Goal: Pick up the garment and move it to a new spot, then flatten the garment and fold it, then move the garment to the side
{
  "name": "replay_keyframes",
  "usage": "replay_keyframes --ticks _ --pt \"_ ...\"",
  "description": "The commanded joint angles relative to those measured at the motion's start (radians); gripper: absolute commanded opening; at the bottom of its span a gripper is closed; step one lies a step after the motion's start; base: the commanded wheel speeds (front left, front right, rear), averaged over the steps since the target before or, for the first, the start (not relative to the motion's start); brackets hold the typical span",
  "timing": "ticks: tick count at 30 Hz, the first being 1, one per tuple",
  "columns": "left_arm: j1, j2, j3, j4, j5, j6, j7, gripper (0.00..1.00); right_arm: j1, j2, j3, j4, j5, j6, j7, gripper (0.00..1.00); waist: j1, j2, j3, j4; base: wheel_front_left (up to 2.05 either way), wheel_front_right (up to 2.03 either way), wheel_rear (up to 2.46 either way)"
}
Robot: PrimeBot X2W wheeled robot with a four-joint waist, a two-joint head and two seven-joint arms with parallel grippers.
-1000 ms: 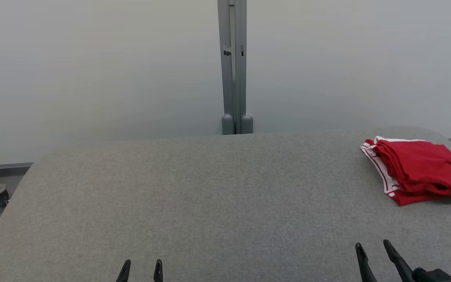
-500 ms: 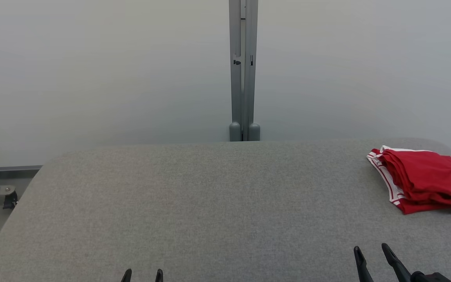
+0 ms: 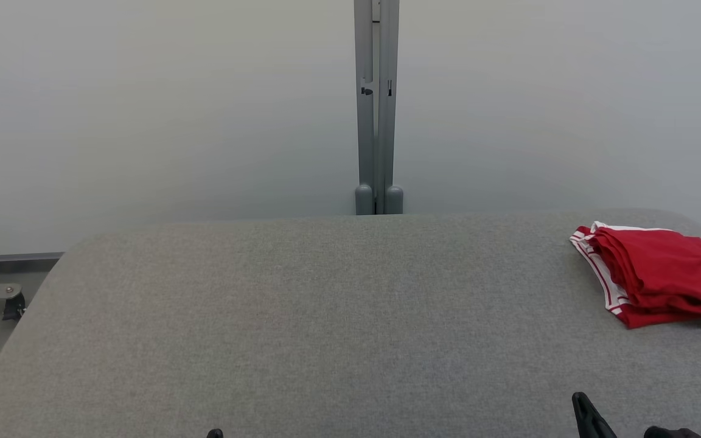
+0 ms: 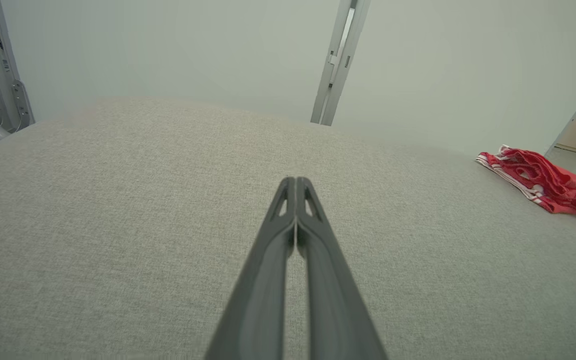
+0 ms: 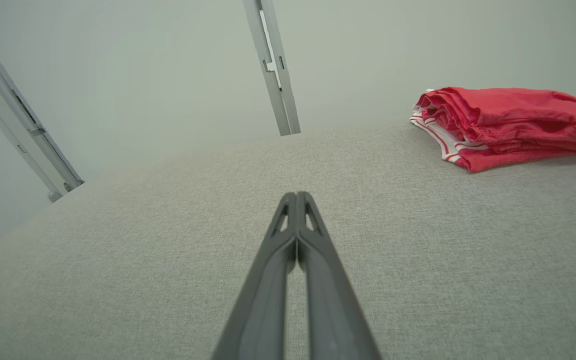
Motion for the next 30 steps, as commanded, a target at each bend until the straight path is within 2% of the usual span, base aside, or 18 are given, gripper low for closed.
replay_keyframes --ticks 1,16,30 --pt "-0.043 0.005 0.011 -0.01 -0.054 -0.005 0.009 0.0 -0.04 -0.002 -0.012 -0.01 0.05 0.0 0.012 0.0 0.0001 0.0 0.005 -0.001 0.0 0.0 0.0" --pt "-0.132 0.016 0.053 0.028 -0.321 -0.022 0.067 0.0 -0.114 0.01 -0.045 0.01 0.296 0.0 0.077 0.0 0.0001 0.0 0.037 -0.008 0.0 0.0 0.0" --pt "-0.2 0.021 0.089 0.051 -0.526 -0.033 0.115 0.0 -0.174 0.018 -0.072 0.027 0.488 0.0 0.129 0.0 0.0001 0.0 0.066 -0.014 0.0 0.0 0.0"
